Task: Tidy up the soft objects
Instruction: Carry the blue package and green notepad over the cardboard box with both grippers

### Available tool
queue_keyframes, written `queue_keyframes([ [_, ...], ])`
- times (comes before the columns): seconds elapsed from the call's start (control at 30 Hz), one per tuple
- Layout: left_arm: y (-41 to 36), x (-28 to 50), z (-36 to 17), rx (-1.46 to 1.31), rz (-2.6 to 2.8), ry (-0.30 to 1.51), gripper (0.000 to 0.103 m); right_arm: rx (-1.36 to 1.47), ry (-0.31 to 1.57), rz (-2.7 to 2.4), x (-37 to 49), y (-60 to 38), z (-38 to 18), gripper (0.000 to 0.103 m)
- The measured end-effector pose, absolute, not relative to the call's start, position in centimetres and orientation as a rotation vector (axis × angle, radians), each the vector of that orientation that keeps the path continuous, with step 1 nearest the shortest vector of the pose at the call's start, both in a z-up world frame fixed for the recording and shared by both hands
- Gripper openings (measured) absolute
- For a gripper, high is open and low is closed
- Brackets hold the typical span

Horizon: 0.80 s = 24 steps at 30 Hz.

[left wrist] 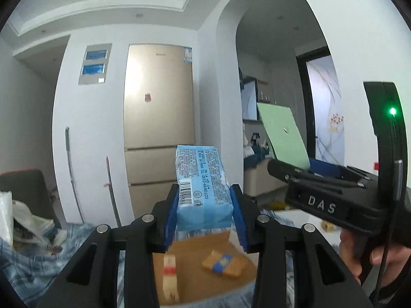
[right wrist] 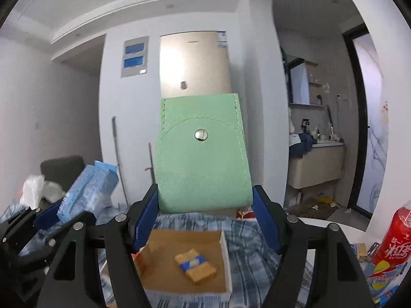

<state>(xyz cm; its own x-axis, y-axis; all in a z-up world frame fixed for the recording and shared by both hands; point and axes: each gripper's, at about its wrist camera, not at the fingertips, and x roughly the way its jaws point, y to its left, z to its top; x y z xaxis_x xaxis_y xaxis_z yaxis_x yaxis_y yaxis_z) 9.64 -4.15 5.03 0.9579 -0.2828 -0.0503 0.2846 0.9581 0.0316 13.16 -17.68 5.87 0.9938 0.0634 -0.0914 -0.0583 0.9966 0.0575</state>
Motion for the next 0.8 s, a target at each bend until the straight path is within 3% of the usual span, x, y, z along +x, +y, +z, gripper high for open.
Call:
queue_keyframes([
  [0.2, -3.5, 12.0, 3.6, -0.024, -0.25, 0.035, 0.041, 0.092, 0.098, 0.023, 16.1, -18.8, 5.5, 0.069],
  [0.37, -1.6, 13.8, -0.3, -0.054, -0.196, 0.156, 0.04, 0.071, 0.122, 0.02, 16.6, -18.9, 3.1, 0.069],
  [0.8, -0.3, 12.1, -0.5, -0.1, -0.179, 0.179, 0.04, 0.068, 0.287, 0.135, 17.1, -19.0, -0.4, 0.069],
])
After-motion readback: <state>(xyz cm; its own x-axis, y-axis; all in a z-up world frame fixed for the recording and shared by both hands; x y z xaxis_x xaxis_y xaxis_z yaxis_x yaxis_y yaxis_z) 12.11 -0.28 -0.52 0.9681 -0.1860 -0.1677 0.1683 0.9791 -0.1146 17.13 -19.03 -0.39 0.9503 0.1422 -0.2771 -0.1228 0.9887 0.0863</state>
